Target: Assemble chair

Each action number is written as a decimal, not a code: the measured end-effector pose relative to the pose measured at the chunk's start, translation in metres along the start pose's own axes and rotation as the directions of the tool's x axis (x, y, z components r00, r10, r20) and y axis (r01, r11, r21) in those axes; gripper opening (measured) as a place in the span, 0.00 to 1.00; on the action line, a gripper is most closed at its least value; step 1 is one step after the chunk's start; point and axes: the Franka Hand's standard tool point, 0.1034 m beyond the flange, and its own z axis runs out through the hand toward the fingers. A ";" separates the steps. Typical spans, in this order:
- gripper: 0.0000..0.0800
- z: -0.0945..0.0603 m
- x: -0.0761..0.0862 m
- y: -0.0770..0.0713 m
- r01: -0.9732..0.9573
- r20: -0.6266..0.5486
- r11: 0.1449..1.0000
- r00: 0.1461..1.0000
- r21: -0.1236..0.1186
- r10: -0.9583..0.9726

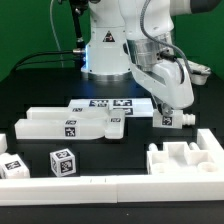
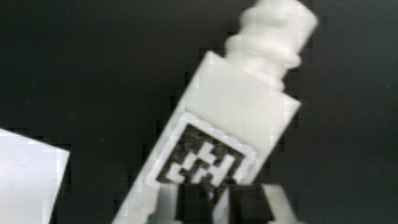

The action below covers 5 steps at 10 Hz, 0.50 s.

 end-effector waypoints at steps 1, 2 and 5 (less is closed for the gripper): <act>0.01 -0.002 0.000 -0.002 0.004 -0.003 1.000 1.000 0.006 -0.004; 0.00 -0.002 0.000 -0.002 0.005 -0.003 1.000 1.000 0.006 -0.005; 0.01 -0.002 0.000 -0.002 0.006 -0.003 1.000 1.000 0.006 -0.006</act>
Offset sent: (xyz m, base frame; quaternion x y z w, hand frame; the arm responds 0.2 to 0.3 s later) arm 0.0000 0.0000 0.0000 0.0000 0.0000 0.0000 1.0000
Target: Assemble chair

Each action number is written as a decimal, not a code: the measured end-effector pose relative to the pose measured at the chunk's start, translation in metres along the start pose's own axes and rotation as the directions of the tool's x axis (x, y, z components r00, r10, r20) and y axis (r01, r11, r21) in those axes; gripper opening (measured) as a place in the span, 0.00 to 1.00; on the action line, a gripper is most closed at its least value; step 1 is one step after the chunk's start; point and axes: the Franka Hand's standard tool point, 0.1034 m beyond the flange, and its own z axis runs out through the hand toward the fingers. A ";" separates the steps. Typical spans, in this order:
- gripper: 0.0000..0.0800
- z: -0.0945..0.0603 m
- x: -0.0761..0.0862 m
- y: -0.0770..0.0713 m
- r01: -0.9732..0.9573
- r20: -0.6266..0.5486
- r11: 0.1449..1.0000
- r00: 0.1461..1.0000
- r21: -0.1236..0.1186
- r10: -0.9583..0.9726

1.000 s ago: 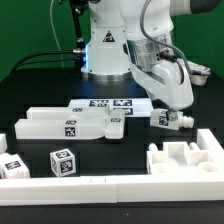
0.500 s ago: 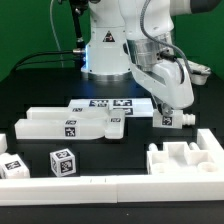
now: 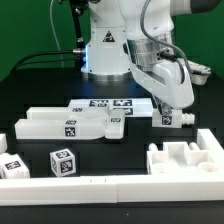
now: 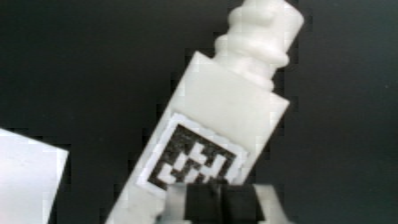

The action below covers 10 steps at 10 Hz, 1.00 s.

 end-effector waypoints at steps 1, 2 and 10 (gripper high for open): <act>0.01 -0.001 0.000 0.000 -0.004 0.003 1.000 1.000 -0.001 0.004; 0.15 -0.005 0.002 0.000 -0.025 0.017 1.000 1.000 0.000 0.025; 0.81 0.011 -0.010 0.015 -0.155 0.022 0.988 0.988 -0.020 0.155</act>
Offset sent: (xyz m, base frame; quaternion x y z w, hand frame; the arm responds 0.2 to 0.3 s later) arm -0.0044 -0.0028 0.0113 -0.0013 -0.0523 0.1142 0.9921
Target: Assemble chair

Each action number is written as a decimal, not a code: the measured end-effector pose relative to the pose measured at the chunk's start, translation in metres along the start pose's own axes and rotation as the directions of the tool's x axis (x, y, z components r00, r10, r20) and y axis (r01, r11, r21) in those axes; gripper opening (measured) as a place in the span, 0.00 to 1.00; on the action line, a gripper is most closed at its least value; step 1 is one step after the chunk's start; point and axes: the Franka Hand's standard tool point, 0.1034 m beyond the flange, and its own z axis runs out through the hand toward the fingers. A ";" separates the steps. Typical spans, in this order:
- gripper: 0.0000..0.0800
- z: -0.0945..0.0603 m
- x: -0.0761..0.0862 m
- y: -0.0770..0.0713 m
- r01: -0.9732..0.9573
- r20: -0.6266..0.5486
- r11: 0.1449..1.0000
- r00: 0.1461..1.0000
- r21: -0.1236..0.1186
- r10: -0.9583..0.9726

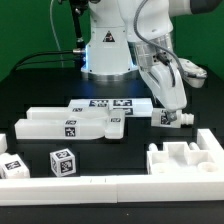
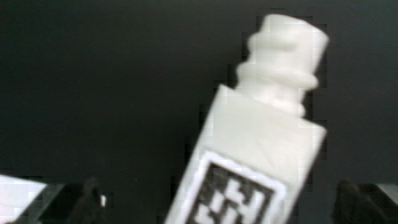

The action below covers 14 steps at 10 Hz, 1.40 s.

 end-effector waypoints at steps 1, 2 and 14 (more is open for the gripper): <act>0.81 0.004 0.000 0.001 0.000 0.000 1.000 1.000 -0.007 0.000; 0.81 0.003 0.000 0.001 0.001 0.000 1.000 1.000 -0.006 -0.001; 0.35 0.004 -0.008 0.001 0.169 0.007 0.986 0.986 0.002 -0.169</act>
Offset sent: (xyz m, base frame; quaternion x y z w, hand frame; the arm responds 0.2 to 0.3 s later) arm 0.0000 0.0000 0.0000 0.0000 0.0000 0.0000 1.0000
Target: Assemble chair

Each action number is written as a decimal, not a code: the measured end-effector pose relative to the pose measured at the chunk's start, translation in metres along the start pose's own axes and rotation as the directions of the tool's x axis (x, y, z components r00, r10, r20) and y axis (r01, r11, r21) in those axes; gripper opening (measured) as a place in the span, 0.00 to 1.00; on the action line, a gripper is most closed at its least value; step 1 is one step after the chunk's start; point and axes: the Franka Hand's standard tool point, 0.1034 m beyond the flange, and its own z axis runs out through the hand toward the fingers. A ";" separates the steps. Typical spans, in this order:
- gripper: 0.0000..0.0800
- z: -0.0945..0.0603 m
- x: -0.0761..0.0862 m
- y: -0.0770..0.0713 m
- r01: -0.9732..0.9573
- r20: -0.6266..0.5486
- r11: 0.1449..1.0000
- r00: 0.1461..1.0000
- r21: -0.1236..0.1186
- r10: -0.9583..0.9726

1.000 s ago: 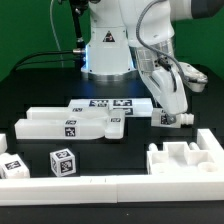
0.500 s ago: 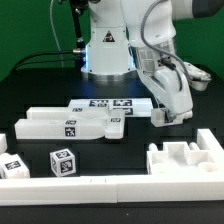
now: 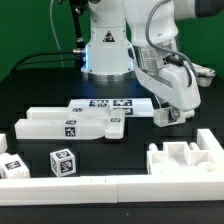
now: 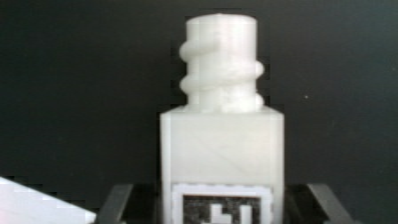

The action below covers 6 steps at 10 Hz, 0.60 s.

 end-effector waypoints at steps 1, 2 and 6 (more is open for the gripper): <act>0.35 0.000 -0.001 0.000 -0.077 0.000 0.997 0.997 -0.001 0.077; 0.35 0.001 -0.001 0.001 -0.127 0.001 0.992 0.992 -0.002 0.127; 0.35 -0.004 0.017 0.000 0.146 0.010 0.989 0.989 0.012 -0.146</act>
Offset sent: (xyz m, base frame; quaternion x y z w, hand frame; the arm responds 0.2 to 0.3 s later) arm -0.0035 0.0024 -0.0021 0.0128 -0.0598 -0.1549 0.9860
